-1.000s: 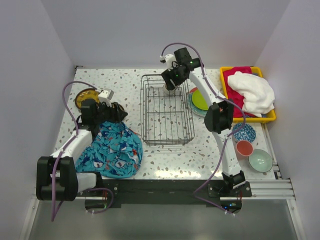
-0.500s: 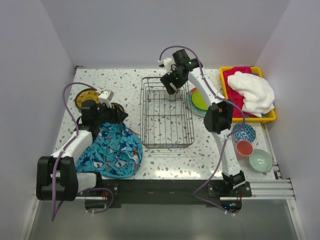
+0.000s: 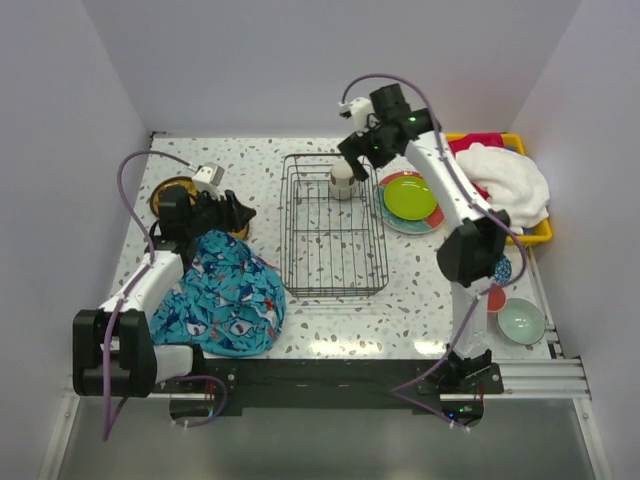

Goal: Load the mixed dishes into the dish rack

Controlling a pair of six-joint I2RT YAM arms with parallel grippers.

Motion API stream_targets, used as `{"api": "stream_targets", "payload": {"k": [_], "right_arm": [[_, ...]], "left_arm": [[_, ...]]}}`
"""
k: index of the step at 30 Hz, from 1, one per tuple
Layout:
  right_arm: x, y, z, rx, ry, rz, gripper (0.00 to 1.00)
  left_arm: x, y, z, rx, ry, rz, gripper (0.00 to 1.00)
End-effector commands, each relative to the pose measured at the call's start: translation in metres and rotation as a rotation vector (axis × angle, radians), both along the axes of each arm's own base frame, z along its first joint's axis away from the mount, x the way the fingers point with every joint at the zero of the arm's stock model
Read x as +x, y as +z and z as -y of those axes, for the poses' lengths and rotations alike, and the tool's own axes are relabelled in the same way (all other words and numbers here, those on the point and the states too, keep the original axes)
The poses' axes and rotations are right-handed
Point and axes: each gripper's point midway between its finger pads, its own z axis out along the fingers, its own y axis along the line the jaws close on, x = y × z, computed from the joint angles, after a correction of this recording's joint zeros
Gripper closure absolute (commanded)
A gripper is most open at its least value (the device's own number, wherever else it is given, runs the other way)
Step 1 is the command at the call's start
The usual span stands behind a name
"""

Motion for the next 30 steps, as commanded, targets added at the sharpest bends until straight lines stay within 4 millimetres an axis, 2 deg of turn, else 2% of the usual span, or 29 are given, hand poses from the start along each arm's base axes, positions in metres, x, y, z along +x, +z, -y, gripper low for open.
{"api": "stream_targets", "payload": {"k": [1,2,3,4,5,6,7,11,14,18,24,27,30], "right_arm": [[-0.063,0.041,0.103,-0.071,-0.200,-0.020,0.01],[-0.087,0.034,0.121,-0.123,-0.223,-0.089,0.02],[-0.108,0.043,0.136,-0.146,-0.232,-0.090,0.03],[-0.131,0.026,0.158,-0.185,-0.266,-0.171,0.04],[-0.152,0.021,0.173,-0.225,-0.288,-0.223,0.05],[-0.172,0.031,0.186,-0.235,-0.306,-0.199,0.06],[-0.192,0.016,0.205,-0.265,-0.349,-0.261,0.09],[-0.244,0.011,0.238,-0.285,-0.403,-0.333,0.18],[-0.277,0.002,0.236,-0.258,-0.356,-0.421,0.25],[-0.311,-0.015,0.222,-0.221,-0.216,-0.562,0.28],[-0.318,-0.039,0.226,-0.259,-0.131,-0.649,0.32],[-0.324,-0.050,0.225,-0.254,-0.115,-0.727,0.38],[-0.332,-0.056,0.224,-0.253,-0.103,-0.773,0.39]], "left_arm": [[0.021,0.046,0.001,-0.035,-0.001,0.112,0.42],[0.021,0.047,0.002,-0.041,-0.003,0.109,0.42],[0.022,0.047,0.003,-0.045,-0.006,0.099,0.42],[0.023,0.050,0.003,-0.045,-0.006,0.104,0.42],[0.023,0.050,0.003,-0.047,-0.009,0.101,0.42],[0.024,0.050,0.004,-0.047,-0.009,0.103,0.42],[0.023,0.048,0.003,-0.048,-0.007,0.101,0.42],[0.024,0.047,0.004,-0.056,-0.008,0.100,0.42],[0.023,0.041,0.006,-0.056,-0.018,0.089,0.42],[0.023,0.034,0.005,-0.056,-0.017,0.092,0.42],[0.020,0.029,0.005,-0.052,-0.015,0.096,0.42],[0.020,0.030,0.004,-0.045,-0.014,0.096,0.42],[0.020,0.031,0.004,-0.042,-0.010,0.097,0.42]]}}
